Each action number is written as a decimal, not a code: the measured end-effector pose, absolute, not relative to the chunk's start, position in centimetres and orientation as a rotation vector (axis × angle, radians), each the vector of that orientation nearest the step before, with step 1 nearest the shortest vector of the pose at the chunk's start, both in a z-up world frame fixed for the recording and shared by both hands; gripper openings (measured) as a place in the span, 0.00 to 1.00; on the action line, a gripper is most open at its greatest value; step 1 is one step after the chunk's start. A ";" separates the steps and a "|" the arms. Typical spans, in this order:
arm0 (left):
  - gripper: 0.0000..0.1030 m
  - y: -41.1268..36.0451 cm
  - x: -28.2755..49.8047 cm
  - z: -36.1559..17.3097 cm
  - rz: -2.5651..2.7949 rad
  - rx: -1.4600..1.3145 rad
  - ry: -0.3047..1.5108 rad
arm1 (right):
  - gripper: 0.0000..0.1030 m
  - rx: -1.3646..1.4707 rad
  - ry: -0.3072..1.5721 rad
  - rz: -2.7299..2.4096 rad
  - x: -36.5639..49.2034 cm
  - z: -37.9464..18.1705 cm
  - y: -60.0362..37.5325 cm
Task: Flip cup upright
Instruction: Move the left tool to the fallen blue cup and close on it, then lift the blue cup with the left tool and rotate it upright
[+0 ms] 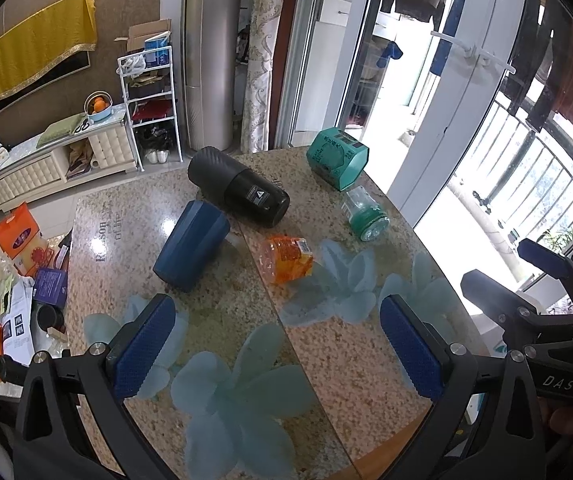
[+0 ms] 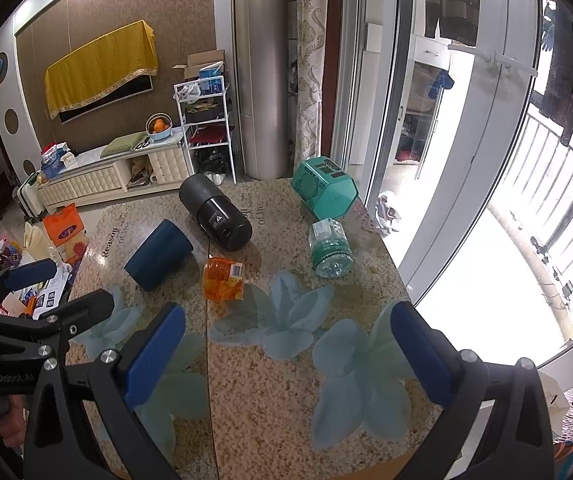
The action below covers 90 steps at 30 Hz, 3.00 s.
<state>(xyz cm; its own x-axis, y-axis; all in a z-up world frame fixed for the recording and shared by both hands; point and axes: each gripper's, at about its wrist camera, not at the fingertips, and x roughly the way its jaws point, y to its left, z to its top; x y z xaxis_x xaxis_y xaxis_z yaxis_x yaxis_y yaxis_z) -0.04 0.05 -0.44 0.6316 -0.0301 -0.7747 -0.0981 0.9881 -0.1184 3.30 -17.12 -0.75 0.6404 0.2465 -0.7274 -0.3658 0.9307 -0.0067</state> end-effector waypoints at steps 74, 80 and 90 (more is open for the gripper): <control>0.93 12.6 23.1 -21.5 -0.145 0.004 1.581 | 1.00 -0.065 1.232 0.281 14.8 -11.5 -20.1; 0.71 13.7 23.8 -20.0 -0.141 -0.024 1.566 | 1.00 -0.064 1.237 0.275 14.9 -11.7 -19.8; 0.71 13.5 18.6 -17.1 -0.080 -0.090 1.490 | 1.00 -0.080 1.197 0.287 13.6 -10.2 -19.2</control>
<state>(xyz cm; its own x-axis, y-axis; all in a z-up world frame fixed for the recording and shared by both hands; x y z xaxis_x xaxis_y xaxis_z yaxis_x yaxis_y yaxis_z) 18.56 13.52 -17.10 0.0791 -0.1084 -0.9910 -0.0023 0.9940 -0.1090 13.64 -19.17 -10.23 0.3339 0.1778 -0.9257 -0.2621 0.9608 0.0900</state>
